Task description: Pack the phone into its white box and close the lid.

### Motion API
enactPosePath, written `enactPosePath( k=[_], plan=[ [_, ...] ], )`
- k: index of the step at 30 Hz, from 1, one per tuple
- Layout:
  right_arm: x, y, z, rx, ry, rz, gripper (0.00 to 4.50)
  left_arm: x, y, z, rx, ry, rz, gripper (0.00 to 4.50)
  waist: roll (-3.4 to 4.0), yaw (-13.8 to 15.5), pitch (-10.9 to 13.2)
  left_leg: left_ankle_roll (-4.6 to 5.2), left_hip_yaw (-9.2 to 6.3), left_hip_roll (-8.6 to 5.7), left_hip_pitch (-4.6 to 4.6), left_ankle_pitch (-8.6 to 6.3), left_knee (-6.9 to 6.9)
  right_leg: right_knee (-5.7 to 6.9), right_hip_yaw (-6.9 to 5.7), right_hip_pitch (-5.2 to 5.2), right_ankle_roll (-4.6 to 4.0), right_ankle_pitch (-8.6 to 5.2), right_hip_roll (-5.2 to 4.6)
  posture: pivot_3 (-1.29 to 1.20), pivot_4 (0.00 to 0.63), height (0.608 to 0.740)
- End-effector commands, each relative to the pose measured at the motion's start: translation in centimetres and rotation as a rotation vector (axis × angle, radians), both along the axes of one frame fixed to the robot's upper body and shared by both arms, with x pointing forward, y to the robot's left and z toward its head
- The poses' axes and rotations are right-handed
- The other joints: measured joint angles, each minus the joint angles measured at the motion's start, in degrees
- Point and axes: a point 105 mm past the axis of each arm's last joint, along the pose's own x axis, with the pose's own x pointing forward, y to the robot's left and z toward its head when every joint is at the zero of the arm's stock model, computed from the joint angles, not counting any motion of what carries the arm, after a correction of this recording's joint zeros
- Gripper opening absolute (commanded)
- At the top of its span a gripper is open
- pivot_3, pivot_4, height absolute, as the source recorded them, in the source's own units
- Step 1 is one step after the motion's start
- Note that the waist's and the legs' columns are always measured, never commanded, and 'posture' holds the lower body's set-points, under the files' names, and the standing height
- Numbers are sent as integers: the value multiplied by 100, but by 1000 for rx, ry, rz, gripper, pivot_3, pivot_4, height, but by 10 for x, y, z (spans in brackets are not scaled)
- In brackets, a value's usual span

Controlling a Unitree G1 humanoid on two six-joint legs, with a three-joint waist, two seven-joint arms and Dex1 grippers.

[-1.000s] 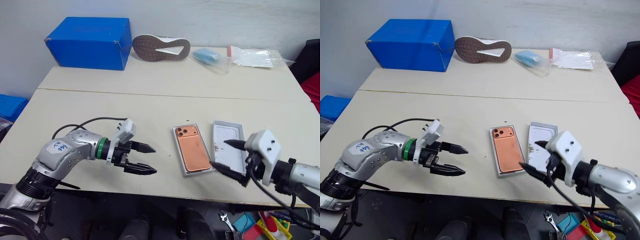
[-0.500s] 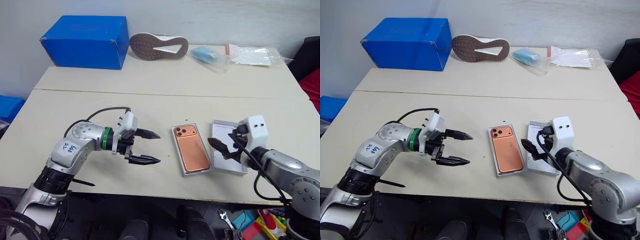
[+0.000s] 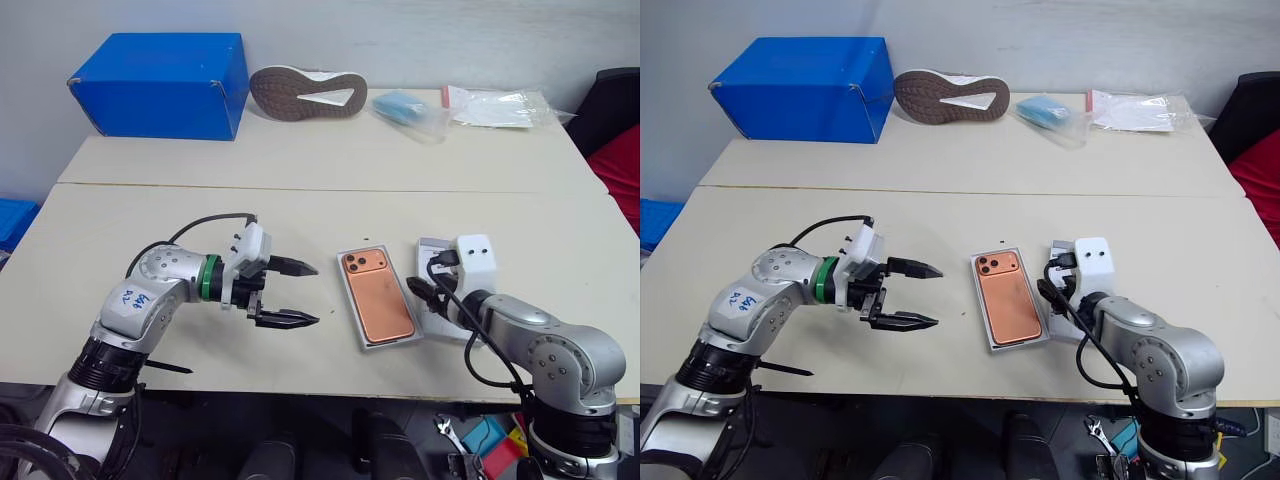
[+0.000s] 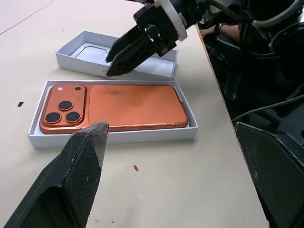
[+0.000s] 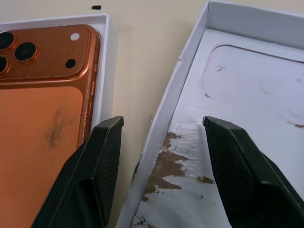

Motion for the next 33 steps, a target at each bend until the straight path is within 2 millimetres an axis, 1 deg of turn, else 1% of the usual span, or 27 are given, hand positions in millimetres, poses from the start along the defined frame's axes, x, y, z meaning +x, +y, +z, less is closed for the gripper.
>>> enactPosePath(
  k=[1,3,8,9,13,15,17,18,21,22,25,29,33],
  plan=[
    [0,-4,2,0,-23,-17,2344,-1,0,8,6,-56,-5,4500,0,1,0,0,0,-1,0,0,0,0,0,0,0,0,0,0,150,740],
    [0,-6,3,-5,-28,-25,1850,-1,1,8,7,-57,-2,4500,0,1,0,0,0,-1,0,0,0,-1,0,0,0,0,0,0,150,740],
    [-4,-10,10,-21,-47,-17,182,-1,2,5,15,-52,-1,4500,0,1,0,0,0,-1,0,0,0,0,0,0,1,0,0,0,150,740],
    [-6,-10,11,-20,-48,-11,40,-1,2,5,17,-51,-1,4500,0,1,0,0,0,-1,0,0,0,0,0,0,0,0,0,0,150,740],
    [-12,-7,21,15,-59,44,40,2,3,2,25,-46,3,4500,1,5,0,1,0,-1,0,0,0,0,0,0,0,0,0,0,150,740],
    [-16,2,34,91,-89,112,40,3,4,-1,31,-43,8,4500,1,7,0,1,0,-1,0,0,0,0,0,0,1,0,0,0,150,740],
    [-22,15,50,171,-113,223,40,3,6,-4,37,-40,14,4500,2,-16,1,1,0,0,0,0,0,2,0,0,1,0,0,0,150,740],
    [-24,19,54,190,-118,260,40,3,7,-5,39,-39,15,4500,4,-25,2,1,1,1,2,0,0,3,2,0,1,0,1,0,150,740],
    [-33,42,74,296,-136,437,40,5,11,-7,44,-35,36,4500,6,-40,3,1,-1,3,2,0,0,3,-1,0,1,0,1,0,150,740],
    [-36,52,79,345,-137,506,40,5,14,-8,48,-35,46,4500,6,-45,3,1,0,2,2,0,0,4,1,0,1,1,1,0,150,740],
    [-41,75,89,477,-118,638,40,6,18,-11,59,-32,74,4500,7,-68,3,1,-2,4,4,0,0,6,0,0,1,1,1,0,150,740],
    [-41,103,95,624,-59,740,40,3,29,-16,79,-29,112,4500,10,-133,5,1,-1,0,2,0,0,7,-1,-1,0,1,-1,0,150,740],
    [-40,123,105,816,19,756,40,-2,38,-18,92,-23,144,4500,20,-150,11,1,-1,0,3,0,0,8,-3,-4,0,1,-1,0,150,740]
  ],
)
